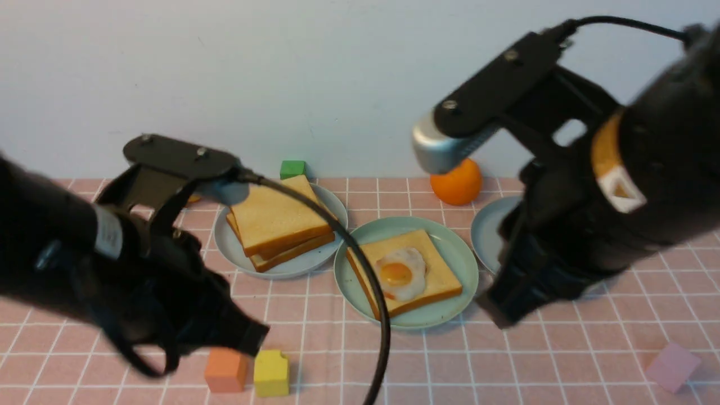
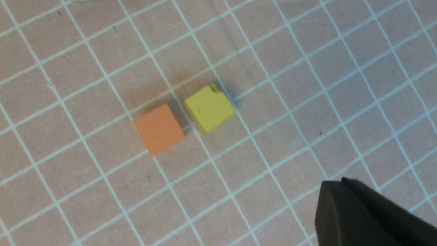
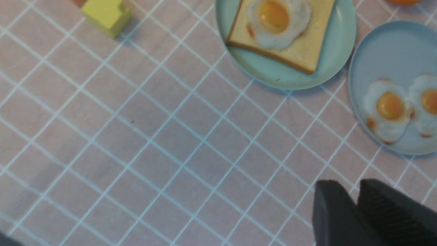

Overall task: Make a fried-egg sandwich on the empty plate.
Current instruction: Use the left arm to grab a slice of bread

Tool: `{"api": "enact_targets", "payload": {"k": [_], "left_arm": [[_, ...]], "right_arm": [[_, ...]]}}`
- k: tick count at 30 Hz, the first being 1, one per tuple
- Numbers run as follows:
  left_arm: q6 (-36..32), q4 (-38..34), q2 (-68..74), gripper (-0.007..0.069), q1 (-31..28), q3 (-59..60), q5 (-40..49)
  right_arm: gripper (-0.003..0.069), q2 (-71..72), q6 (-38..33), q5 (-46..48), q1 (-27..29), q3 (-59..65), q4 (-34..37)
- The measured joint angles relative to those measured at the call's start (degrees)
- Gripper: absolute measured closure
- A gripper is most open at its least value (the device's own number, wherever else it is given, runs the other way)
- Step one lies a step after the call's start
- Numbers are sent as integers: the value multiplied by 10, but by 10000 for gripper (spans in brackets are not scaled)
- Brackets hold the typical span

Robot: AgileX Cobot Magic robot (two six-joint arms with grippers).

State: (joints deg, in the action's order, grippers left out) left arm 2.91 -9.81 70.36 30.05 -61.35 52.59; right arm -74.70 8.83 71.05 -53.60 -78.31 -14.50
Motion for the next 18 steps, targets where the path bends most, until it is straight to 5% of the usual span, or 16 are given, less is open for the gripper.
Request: {"api": "enact_targets", "payload": {"k": [5, 8, 13, 18], "left_arm": [[-181, -159, 144, 613, -108, -85, -8], [-204, -172, 201, 613, -124, -135, -15], [-250, -117, 295, 603, -124, -211, -26], [-281, 8, 372, 467, -84, -249, -98]], "right_arm": [[662, 111, 0, 6, 0, 70, 32], [665, 152, -1, 9, 0, 90, 35], [665, 213, -1, 10, 0, 106, 37], [664, 265, -1, 10, 0, 108, 36]]}}
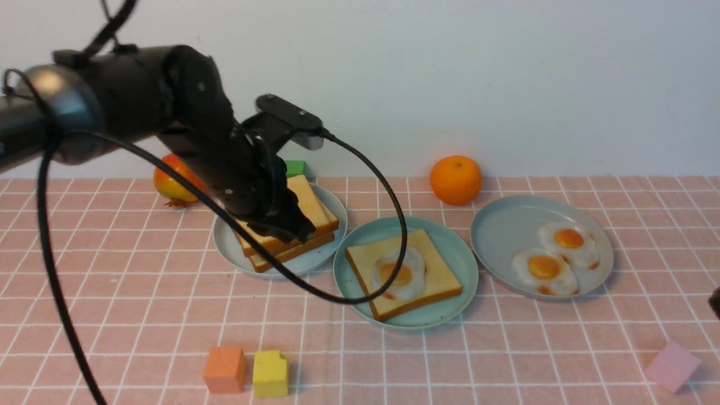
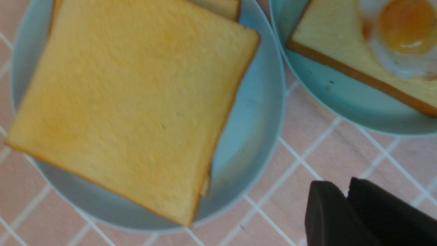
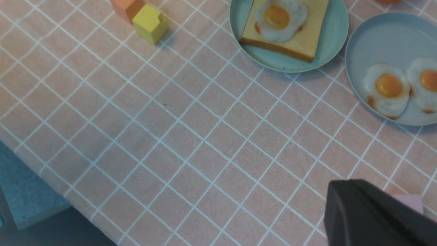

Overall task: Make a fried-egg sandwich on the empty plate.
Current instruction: Use the left arm to grab a slice of bread

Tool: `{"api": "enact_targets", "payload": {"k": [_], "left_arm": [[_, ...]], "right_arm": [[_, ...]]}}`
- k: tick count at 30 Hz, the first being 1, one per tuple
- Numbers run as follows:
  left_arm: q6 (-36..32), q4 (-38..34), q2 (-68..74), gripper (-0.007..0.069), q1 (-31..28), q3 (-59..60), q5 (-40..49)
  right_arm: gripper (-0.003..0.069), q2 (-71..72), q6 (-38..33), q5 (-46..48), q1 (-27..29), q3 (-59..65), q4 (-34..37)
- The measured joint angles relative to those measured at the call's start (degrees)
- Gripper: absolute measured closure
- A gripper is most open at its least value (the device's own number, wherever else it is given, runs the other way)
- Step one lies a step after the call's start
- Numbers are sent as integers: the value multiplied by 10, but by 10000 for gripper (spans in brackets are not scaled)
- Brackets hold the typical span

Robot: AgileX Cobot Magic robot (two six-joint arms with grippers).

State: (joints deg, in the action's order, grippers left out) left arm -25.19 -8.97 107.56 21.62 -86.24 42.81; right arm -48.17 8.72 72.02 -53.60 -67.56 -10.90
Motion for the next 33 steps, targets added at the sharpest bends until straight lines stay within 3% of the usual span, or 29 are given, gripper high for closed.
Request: {"api": "enact_targets", "payload": {"k": [7, 13, 19, 29, 32, 33], "left_arm": [[-3, 73, 60, 231, 5, -3, -97], [-3, 121, 82, 204, 5, -3, -129], [-4, 169, 94, 285, 5, -3, -160], [-3, 175, 105, 396, 5, -5, -170], [8, 173, 105, 473, 5, -5, -170], [10, 173, 105, 544, 5, -5, -172]], "right_arm": [[658, 21, 1, 0, 0, 0, 2], [655, 21, 1, 0, 0, 0, 3], [650, 21, 2, 0, 0, 0, 3], [643, 21, 2, 0, 0, 0, 3], [643, 21, 2, 0, 0, 0, 3], [642, 21, 2, 0, 0, 0, 3]]}}
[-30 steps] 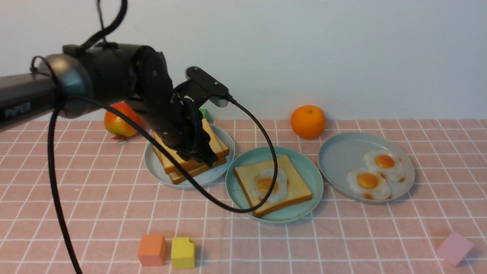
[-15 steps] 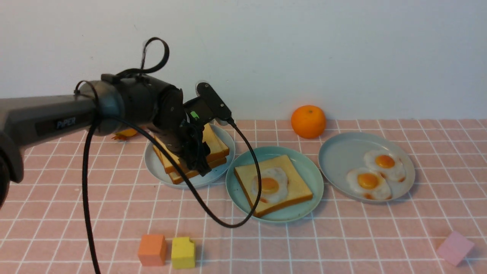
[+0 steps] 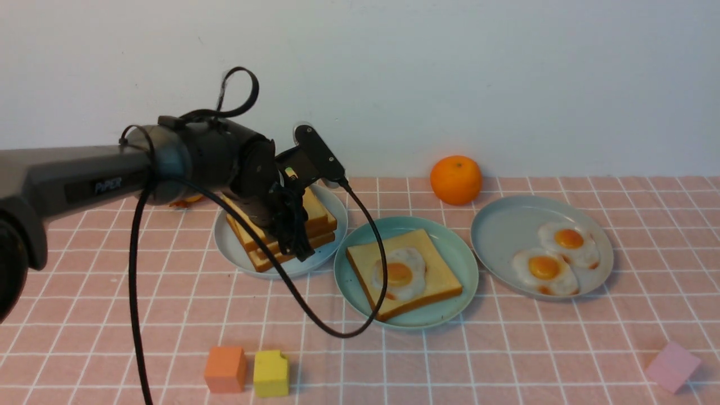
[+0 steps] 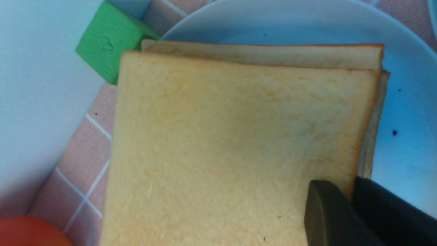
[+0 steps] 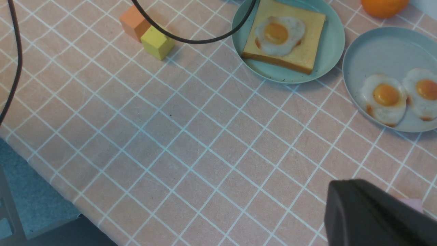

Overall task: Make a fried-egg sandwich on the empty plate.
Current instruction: Use the left arm to grab a slice of bread, then use the left arm to place a slice of bread on the fried egg in the middle

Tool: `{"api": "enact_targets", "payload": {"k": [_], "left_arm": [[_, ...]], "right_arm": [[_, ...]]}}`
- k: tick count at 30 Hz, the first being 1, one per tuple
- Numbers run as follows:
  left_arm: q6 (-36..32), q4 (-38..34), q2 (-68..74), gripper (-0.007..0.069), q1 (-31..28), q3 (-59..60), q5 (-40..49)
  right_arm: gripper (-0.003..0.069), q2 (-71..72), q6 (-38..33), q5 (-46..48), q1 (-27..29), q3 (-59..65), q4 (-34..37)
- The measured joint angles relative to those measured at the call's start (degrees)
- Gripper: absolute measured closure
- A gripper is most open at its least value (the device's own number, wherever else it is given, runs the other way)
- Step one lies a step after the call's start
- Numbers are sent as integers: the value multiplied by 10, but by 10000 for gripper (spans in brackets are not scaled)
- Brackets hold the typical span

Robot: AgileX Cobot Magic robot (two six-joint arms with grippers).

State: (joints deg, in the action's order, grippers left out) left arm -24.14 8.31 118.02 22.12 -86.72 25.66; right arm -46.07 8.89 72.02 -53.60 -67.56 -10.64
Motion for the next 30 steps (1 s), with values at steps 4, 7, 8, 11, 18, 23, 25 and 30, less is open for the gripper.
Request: {"api": "enact_targets", "payload": {"k": [4, 7, 8, 11, 18, 23, 25, 30], "left_arm": [[1, 1, -3, 612, 0, 0, 0], [2, 1, -20, 612, 0, 0, 6], [3, 1, -32, 612, 0, 0, 8], [4, 1, -73, 612, 4, 0, 8], [-8, -28, -145, 612, 58, 0, 52], [-54, -79, -123, 612, 155, 4, 57], [-62, -83, -109, 612, 174, 5, 44], [-66, -83, -69, 612, 197, 5, 14]], "right_arm": [[638, 0, 0, 0, 0, 0, 0], [636, 2, 0, 0, 0, 0, -1], [634, 5, 0, 0, 0, 0, -1], [631, 13, 0, 0, 0, 0, -5], [626, 58, 4, 0, 0, 0, -22], [620, 119, 44, 0, 0, 0, -40], [617, 136, 50, 0, 0, 0, -40], [616, 163, 58, 0, 0, 0, -24]]}}
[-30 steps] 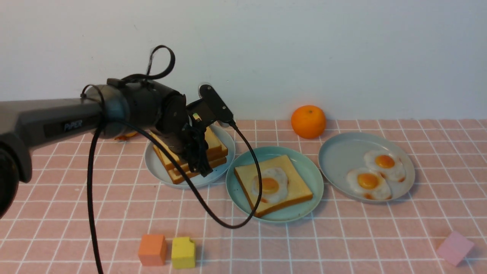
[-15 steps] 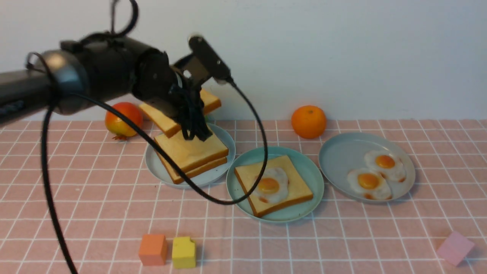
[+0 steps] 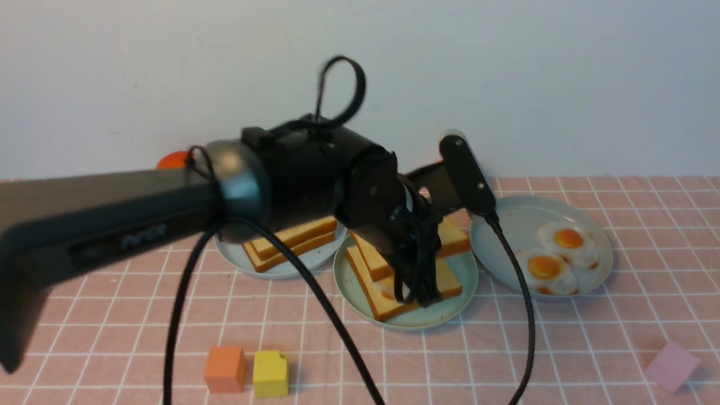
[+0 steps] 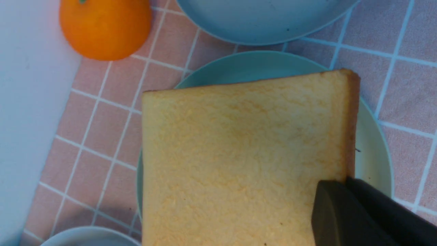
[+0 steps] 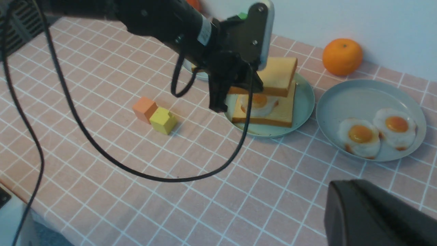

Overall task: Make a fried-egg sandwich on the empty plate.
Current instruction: Use the left arm to place a slice of bread on the fried egg in the middle

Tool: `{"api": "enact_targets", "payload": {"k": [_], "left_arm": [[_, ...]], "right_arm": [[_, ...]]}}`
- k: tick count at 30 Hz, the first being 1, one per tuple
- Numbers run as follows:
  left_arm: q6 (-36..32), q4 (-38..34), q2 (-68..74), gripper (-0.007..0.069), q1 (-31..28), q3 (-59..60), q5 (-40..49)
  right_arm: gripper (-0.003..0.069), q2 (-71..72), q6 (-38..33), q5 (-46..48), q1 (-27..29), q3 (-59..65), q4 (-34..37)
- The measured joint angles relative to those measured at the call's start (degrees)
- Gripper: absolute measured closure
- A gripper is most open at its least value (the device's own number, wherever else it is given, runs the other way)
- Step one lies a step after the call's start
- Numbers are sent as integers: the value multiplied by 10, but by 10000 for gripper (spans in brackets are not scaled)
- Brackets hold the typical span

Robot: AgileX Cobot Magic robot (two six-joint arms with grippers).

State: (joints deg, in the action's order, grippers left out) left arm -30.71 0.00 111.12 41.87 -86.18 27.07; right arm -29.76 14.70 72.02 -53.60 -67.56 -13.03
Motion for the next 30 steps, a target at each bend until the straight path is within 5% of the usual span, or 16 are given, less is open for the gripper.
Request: {"api": "enact_targets", "payload": {"k": [21, 30], "left_arm": [[-1, 8, 57, 606, 2, 0, -24], [11, 8, 57, 396, 2, 0, -18]], "right_arm": [[611, 2, 2, 0, 0, 2, 18], [605, 2, 2, 0, 0, 18, 20]]}}
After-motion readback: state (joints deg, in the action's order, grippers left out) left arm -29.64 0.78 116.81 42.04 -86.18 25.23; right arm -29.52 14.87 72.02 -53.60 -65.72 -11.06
